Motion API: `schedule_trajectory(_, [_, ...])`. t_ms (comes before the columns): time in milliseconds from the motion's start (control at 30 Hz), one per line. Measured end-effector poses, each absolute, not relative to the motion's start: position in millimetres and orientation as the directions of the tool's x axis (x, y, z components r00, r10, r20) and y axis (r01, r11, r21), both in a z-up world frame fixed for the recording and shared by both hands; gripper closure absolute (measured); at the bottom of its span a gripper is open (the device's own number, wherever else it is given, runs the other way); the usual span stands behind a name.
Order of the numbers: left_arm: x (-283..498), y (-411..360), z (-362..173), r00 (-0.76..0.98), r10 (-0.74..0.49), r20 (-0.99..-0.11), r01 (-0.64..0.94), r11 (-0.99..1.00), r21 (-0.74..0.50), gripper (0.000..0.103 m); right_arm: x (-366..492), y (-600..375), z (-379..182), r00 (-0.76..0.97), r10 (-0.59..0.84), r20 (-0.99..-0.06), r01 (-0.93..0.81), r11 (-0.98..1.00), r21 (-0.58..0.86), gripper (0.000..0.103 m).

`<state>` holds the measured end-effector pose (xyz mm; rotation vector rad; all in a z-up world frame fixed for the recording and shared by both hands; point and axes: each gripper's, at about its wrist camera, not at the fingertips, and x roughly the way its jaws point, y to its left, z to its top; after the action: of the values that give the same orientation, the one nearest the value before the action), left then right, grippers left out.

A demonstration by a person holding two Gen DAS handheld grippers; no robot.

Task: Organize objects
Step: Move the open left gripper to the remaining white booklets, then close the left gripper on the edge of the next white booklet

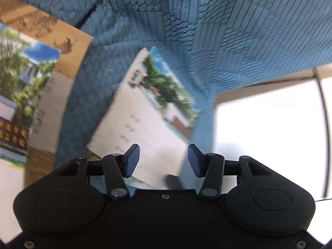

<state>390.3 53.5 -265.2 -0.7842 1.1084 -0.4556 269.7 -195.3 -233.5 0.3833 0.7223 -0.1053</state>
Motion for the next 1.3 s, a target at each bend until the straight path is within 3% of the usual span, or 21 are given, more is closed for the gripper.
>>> schedule_trajectory(367, [386.7, 65.7, -261.2, 0.475, -0.513, -0.715, -0.092, 0.779, -0.62, 0.053, 268.4, -195.8, -235.1, 0.753, 0.045, -0.657, 0.232, 0.915, 0.329, 0.092])
schedule_trajectory(767, [386.6, 54.1, -268.5, 0.467, -0.48, -0.743, -0.081, 0.813, -0.576, 0.054, 268.6, -194.6, -236.4, 0.754, 0.046, -0.655, 0.233, 0.914, 0.333, 0.092])
schedule_trajectory(900, [387.1, 56.7, -269.4, 0.464, -0.468, -0.752, -0.113, 0.811, -0.574, 0.061, 268.1, -194.6, -236.8, 0.755, 0.048, -0.654, 0.235, 0.912, 0.338, 0.092])
schedule_trajectory(1100, [375.8, 41.5, -263.9, 0.489, -0.4, -0.776, -0.075, 0.866, -0.494, 0.06, 268.2, -194.3, -237.2, 0.755, 0.048, -0.653, 0.237, 0.91, 0.34, 0.092])
schedule_trajectory(1300, [379.4, 52.3, -265.0, 0.47, -0.462, -0.752, -0.097, 0.819, -0.565, 0.058, 267.5, -195.2, -237.7, 0.757, 0.052, -0.651, 0.24, 0.905, 0.351, 0.092])
